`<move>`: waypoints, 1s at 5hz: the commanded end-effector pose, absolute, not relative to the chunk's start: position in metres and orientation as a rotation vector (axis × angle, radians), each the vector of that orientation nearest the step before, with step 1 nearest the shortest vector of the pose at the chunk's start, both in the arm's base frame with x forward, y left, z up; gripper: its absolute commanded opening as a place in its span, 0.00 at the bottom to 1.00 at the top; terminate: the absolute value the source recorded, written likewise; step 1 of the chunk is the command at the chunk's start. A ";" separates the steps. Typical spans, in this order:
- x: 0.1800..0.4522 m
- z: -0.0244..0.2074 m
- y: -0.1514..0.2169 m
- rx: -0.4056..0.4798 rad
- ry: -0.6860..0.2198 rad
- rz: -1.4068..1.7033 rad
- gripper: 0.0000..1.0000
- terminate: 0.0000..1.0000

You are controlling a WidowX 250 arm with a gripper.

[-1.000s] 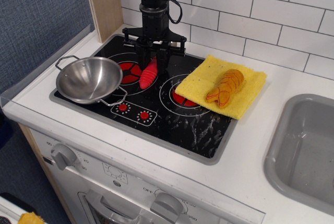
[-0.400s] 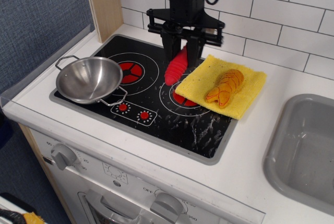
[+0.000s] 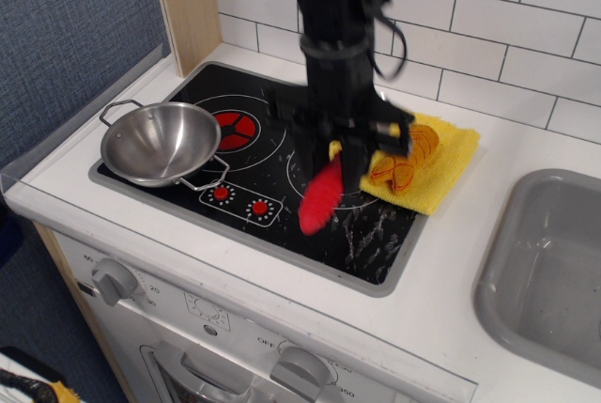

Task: Place the spoon below the yellow napkin

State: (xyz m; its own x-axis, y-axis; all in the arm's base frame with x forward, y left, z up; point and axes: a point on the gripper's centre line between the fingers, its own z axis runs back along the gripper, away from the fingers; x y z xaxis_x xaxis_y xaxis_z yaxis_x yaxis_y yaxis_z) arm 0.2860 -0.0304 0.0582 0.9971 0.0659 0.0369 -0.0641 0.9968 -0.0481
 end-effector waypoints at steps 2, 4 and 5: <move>0.268 0.035 -0.047 0.020 -0.081 0.056 0.00 0.00; 0.258 0.028 -0.043 0.049 -0.069 0.080 0.00 0.00; 0.253 0.028 -0.041 0.054 -0.077 0.107 0.00 0.00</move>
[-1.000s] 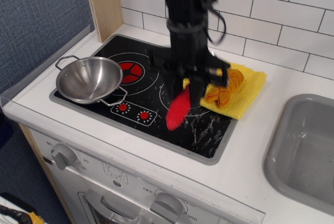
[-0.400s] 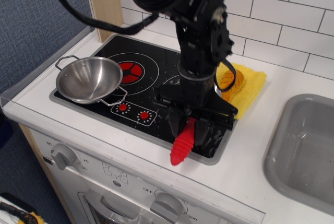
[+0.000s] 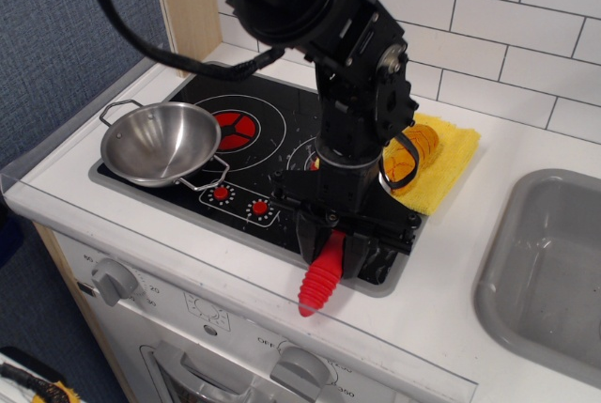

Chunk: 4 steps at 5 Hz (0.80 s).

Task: Place the spoon below the yellow napkin

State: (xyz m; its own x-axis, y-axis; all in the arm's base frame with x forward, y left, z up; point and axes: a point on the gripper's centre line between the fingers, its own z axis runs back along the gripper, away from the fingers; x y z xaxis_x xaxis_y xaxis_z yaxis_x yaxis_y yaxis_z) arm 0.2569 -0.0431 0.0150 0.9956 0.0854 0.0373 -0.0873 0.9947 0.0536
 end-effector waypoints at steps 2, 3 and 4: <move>0.249 0.025 -0.038 0.054 -0.059 0.116 1.00 0.00; 0.250 0.029 -0.039 0.046 -0.066 0.095 1.00 0.00; 0.250 0.056 -0.038 0.021 -0.112 0.040 1.00 0.00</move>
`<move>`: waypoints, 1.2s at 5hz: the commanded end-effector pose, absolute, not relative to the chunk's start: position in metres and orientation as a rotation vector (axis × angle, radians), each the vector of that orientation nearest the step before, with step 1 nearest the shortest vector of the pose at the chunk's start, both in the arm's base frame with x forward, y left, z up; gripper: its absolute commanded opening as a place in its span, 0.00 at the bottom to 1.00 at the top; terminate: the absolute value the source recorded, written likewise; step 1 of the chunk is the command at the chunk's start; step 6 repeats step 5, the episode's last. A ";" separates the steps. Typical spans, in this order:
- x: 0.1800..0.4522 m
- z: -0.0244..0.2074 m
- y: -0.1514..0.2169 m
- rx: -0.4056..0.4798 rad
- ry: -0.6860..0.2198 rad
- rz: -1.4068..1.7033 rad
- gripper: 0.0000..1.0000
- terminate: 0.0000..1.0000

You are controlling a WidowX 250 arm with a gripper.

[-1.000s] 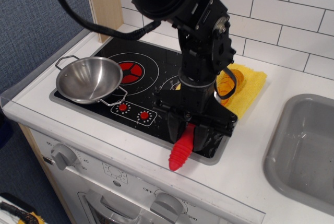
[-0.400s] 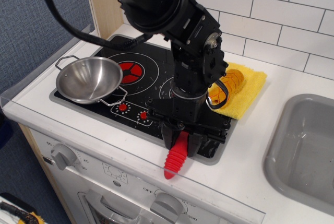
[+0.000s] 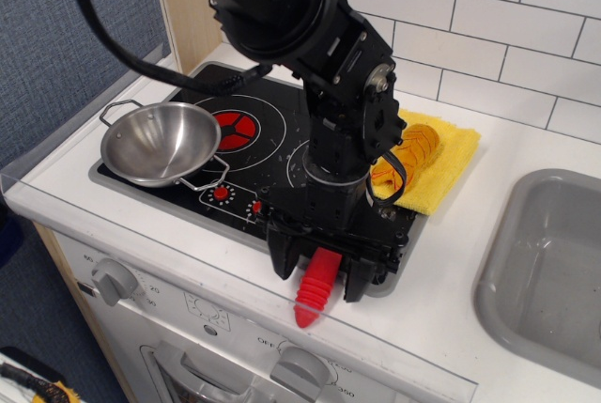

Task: Place the spoon below the yellow napkin

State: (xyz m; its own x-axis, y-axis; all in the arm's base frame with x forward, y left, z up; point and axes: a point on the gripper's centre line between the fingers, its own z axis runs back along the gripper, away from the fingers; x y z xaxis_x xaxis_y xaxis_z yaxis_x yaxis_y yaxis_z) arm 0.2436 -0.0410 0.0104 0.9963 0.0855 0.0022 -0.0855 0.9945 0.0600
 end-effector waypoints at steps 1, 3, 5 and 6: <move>0.251 0.075 -0.035 -0.013 -0.123 0.021 1.00 0.00; 0.252 0.078 -0.032 -0.015 -0.113 -0.001 1.00 0.00; 0.252 0.078 -0.032 -0.015 -0.113 -0.001 1.00 1.00; 0.252 0.078 -0.032 -0.015 -0.113 -0.001 1.00 1.00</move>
